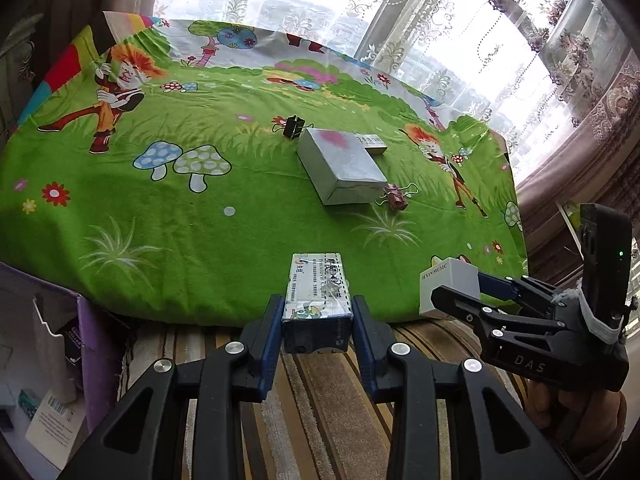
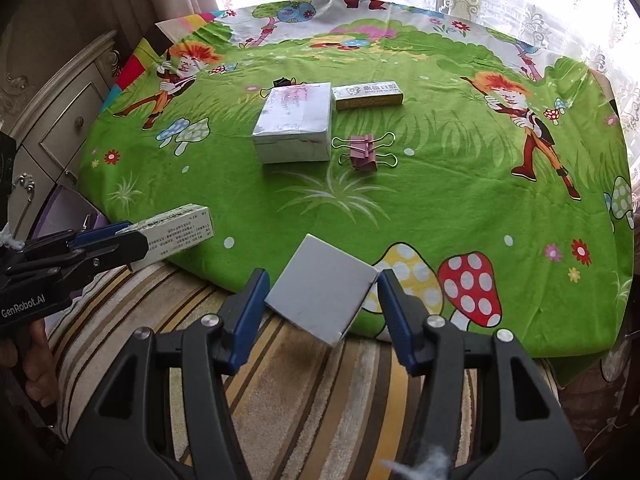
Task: Organize rigid objects
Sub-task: 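Lift both held boxes off the bed toward the storage box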
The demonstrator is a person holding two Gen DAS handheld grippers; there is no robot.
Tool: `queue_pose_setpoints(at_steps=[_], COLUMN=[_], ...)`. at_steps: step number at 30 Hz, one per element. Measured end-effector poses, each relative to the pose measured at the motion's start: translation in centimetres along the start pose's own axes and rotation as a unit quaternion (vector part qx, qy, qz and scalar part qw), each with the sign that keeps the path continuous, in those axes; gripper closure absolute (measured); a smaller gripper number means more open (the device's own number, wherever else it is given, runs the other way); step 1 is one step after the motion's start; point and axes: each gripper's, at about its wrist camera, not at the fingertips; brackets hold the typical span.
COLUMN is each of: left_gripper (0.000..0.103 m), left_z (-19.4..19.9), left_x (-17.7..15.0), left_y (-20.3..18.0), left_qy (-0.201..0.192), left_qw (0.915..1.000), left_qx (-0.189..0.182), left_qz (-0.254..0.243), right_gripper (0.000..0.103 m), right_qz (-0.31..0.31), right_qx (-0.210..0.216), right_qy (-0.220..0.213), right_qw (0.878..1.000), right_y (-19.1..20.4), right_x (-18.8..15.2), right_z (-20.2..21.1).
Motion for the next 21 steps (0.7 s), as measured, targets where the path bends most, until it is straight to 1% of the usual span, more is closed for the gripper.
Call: queue_pose_setpoints(at_steps=[5,9,15,21], left_gripper=[0.069,0.069,0.069,0.069], left_z=[2.1,3.8,6.4,8.8], left_x=[-0.3,-0.5,-0.7,-1.4], left_y=[1.7,3.6,6.7,10.0], left_qy=[-0.023,-0.043,-0.076,-0.095], left_qw=[0.9988,0.9956,0.9875,0.9758], left_qx=[0.043,0.081,0.132,0.185], left_qz=[0.004,0.019,0.042,0.067], right_gripper=[0.043,0.043,0.043,0.043], right_qz=[0.026,0.047,0.085,0.121], right_qx=[0.013,0.034,0.061,0.091], right_qy=[-0.003,-0.005,-0.010,-0.016], right_qw=[1.000,0.998,0.994,0.988], right_y=[2.9,5.5,9.8,14.2], right_x=[0.3,0.6,1.2,2.1], right_z=[0.4,0.7,1.1,1.2])
Point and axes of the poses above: each gripper's, at about its wrist camera, not at the fingertips, and z roughly against the way its jaws point, y to its left, x to its top, and after that the axes turned 12 degrees about -y, right-handed
